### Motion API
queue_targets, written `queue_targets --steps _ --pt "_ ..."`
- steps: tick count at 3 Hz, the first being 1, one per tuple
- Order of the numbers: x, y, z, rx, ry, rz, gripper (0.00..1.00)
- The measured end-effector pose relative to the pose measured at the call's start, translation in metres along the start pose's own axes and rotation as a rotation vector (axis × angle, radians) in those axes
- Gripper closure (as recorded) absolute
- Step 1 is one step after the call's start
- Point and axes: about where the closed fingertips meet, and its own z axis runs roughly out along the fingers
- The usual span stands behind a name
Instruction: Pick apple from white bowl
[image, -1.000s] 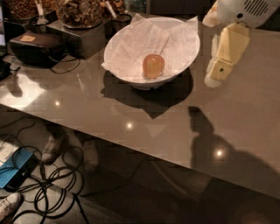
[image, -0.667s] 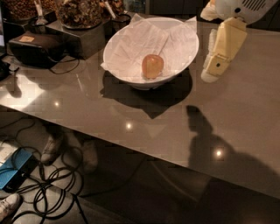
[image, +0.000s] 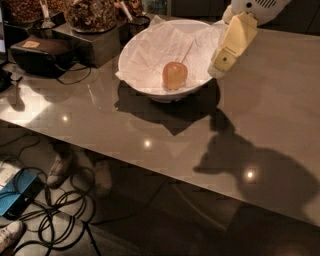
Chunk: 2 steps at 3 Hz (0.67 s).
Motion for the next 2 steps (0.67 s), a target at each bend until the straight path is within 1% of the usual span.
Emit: queue_targets --steps 1,2 --pt "-0.013 -0.027 0.014 -0.017 -0.022 0.085 0.0" --pt "-0.022 -0.045 0.03 -0.034 -0.023 0.138 0.03"
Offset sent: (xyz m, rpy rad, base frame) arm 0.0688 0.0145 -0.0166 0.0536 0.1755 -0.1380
